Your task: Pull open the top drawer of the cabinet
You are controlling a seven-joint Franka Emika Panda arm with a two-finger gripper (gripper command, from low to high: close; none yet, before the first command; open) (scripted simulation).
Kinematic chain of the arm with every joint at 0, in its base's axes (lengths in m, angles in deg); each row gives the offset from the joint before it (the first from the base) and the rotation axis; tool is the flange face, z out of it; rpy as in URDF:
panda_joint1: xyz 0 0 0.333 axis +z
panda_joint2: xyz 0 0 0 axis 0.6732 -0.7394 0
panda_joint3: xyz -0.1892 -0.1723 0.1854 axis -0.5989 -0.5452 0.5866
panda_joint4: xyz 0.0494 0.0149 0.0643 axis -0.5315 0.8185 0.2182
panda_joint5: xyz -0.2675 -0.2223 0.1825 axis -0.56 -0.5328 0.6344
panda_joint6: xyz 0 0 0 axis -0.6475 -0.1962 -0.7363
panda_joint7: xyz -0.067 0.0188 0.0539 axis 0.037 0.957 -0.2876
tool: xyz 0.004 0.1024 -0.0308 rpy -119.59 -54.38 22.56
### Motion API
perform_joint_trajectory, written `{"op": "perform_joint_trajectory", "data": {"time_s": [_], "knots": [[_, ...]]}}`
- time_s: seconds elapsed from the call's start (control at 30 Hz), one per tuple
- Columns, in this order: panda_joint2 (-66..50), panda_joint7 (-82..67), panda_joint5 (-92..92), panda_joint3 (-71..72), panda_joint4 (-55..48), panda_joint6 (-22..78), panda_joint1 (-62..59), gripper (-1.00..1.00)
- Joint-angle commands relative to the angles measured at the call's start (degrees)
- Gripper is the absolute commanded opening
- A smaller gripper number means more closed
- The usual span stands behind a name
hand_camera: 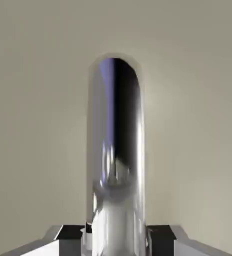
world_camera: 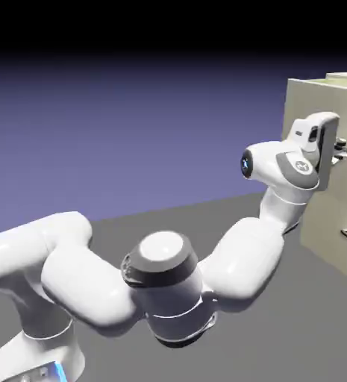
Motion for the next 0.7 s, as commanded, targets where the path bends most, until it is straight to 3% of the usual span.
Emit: {"op": "perform_joint_trajectory", "data": {"time_s": [0.0,0.43,0.47,0.67], "knots": [[-0.1,0.4,-0.1,0.1,2.1,0.7,-1.4,-1.0],[-1.9,2.8,2.7,2.7,28.9,7.6,-21.4,-1.0],[-1.9,2.8,2.7,2.7,28.9,7.6,-21.4,1.0],[-5.0,1.1,4.8,4.1,38.0,9.5,-28.6,1.0]]}}
